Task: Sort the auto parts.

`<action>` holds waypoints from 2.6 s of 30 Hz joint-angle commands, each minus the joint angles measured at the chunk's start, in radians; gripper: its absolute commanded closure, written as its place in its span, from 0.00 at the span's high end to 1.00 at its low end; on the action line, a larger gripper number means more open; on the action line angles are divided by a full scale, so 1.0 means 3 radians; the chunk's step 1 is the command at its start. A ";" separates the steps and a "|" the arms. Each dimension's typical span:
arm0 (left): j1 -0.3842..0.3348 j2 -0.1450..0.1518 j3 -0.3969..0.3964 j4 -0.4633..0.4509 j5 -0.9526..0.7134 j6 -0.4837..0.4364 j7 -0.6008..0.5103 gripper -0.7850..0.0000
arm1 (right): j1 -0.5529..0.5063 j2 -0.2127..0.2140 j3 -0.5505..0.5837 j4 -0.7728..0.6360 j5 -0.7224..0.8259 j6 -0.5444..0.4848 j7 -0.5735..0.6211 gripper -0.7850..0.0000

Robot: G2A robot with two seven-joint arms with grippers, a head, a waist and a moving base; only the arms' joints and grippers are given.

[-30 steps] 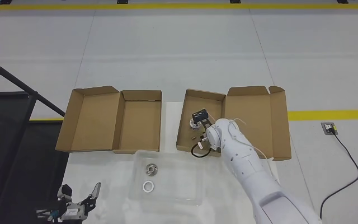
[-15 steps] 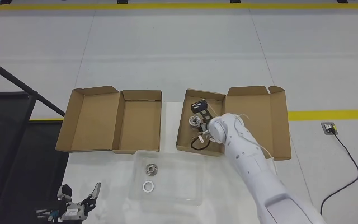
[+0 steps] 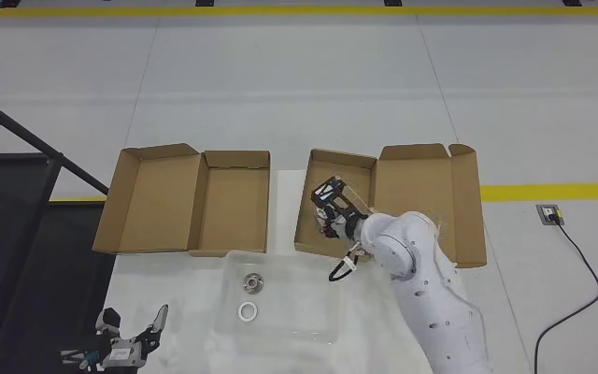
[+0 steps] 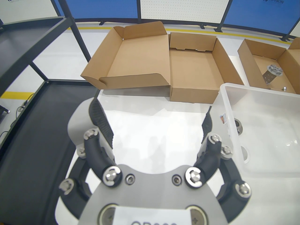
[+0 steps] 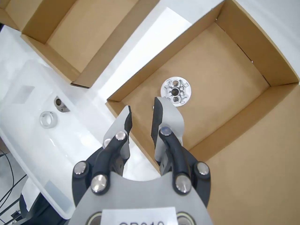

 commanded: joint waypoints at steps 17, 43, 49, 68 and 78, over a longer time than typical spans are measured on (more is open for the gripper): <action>0.0000 0.0000 0.0000 0.0000 0.0000 0.0000 0.0000 1.00 | -0.0211 0.0003 -0.0979 -0.0686 0.0062 -0.0648 0.0340 0.95; -0.0417 0.0159 -0.0436 -0.0787 0.1132 -0.1475 -0.1239 1.00 | -0.1119 0.0224 -0.0639 -0.1851 -0.0660 -0.0981 -0.0841 1.00; -0.0950 0.0239 -0.0304 -0.0801 0.1269 -0.2332 -0.1902 1.00 | -0.1583 0.0342 -0.0385 -0.2379 -0.0809 -0.1426 -0.1217 1.00; -0.1304 0.0271 -0.0073 -0.0678 0.1173 -0.2755 -0.2408 1.00 | -0.1934 0.0394 -0.0228 -0.2627 -0.1096 -0.1184 -0.1099 1.00; -0.1898 0.0342 0.0263 -0.0542 0.1580 -0.3374 -0.2585 1.00 | -0.1934 0.0394 -0.0228 -0.2627 -0.1096 -0.1184 -0.1099 1.00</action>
